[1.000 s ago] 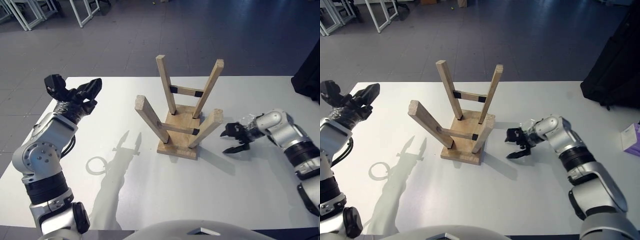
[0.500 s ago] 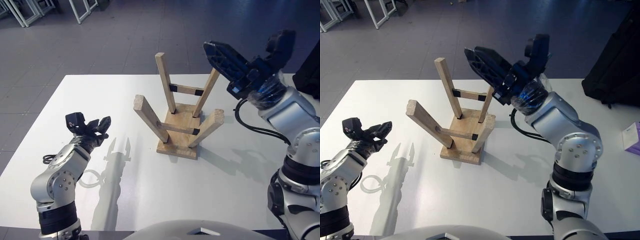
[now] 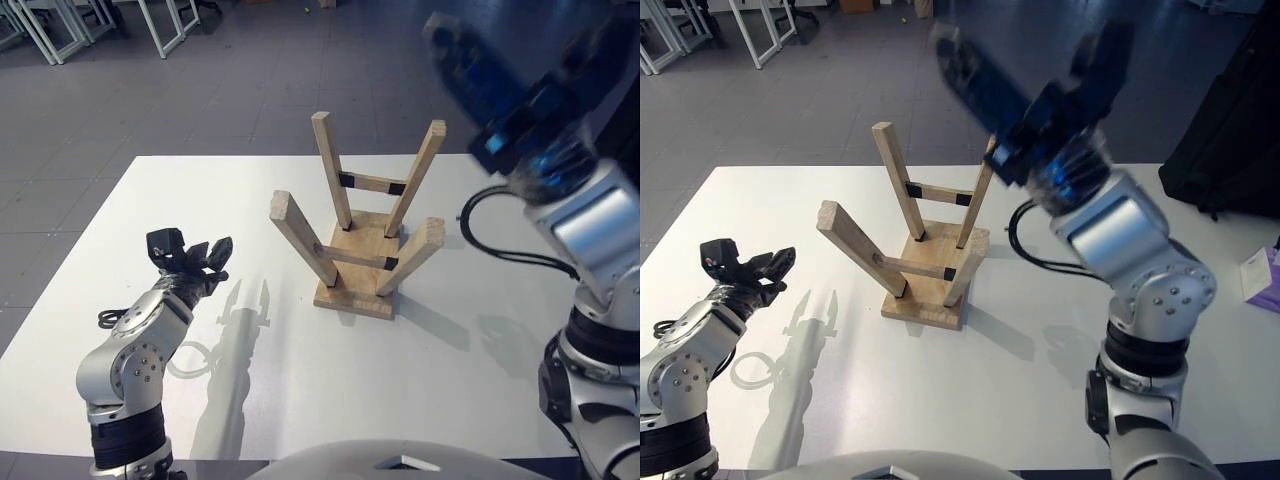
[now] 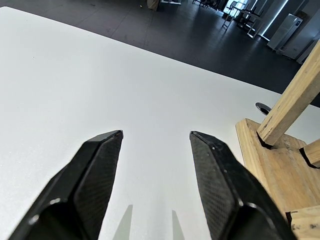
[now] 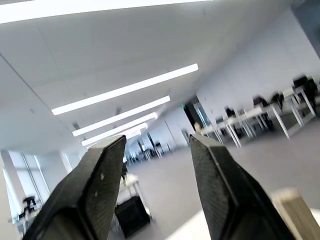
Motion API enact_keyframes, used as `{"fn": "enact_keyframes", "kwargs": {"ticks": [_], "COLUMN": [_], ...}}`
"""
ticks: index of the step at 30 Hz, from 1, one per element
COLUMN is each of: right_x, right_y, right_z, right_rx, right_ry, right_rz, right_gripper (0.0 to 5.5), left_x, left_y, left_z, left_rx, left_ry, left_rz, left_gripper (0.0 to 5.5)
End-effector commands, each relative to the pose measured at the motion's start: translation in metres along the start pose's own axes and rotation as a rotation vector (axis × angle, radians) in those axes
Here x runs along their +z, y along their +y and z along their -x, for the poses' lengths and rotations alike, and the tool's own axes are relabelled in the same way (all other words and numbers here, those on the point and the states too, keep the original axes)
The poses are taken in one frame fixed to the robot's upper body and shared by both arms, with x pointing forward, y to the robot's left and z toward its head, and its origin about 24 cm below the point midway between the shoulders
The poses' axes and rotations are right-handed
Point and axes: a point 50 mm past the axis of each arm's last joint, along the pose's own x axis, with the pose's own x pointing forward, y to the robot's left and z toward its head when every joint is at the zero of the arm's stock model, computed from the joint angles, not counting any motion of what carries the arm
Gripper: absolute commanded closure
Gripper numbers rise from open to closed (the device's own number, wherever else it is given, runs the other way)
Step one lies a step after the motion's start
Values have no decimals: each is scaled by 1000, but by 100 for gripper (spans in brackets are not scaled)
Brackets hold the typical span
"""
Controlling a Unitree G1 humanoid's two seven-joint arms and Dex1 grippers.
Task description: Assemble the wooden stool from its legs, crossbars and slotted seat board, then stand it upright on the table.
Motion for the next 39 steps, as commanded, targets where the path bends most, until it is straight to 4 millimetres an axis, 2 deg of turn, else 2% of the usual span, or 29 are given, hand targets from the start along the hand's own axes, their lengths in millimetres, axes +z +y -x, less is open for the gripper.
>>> {"fn": "enact_keyframes", "kwargs": {"ticks": [1,3,5,6,8,11,15,17,18,19,21,23,26,29,31,32,36,39], "right_x": [-7,-33,-62,-75,-86,-80,-36,-12,-6,-9,-24,-39,-73,-98,-98,-96,-91,-90], "right_y": [1,-6,-21,-29,-33,-23,-14,-24,-33,-45,-65,-73,-61,-19,2,6,-6,1], "right_z": [2,11,25,32,37,26,7,9,14,25,52,71,78,44,22,16,18,12], "right_rx": [10,-16,-60,-82,-100,-67,-75,-153,-193,-245,-327,-315,-130,120,218,227,155,168], "right_ry": [55,226,398,455,464,338,71,38,83,195,447,648,871,759,646,616,623,537], "right_rz": [26,145,256,293,305,264,167,256,335,467,643,742,777,646,567,549,543,411], "right_gripper": [319,319,319,319,319,319,319,319,319,319,319,319,319,319,319,319,319,319], "left_x": [2,1,1,2,4,5,2,-2,-5,-7,-9,-9,-9,-6,-4,-2,2,4], "left_y": [-2,-2,0,0,-1,0,1,3,3,4,4,5,5,6,7,7,14,20], "left_z": [-2,-1,0,-1,-4,-5,-2,0,3,5,7,8,9,3,0,-1,1,8], "left_rx": [1,7,18,19,10,9,21,31,39,46,55,61,63,54,50,49,68,69], "left_ry": [-7,-8,-15,-18,-19,-19,-15,-8,-6,-2,1,-1,-1,3,2,0,-10,-9], "left_rz": [-2,-1,0,-1,-6,-11,-8,-2,2,4,5,6,6,1,-5,-8,-14,-49], "left_gripper": [303,303,303,303,303,303,303,303,303,303,303,303,303,303,303,303,303,303]}}
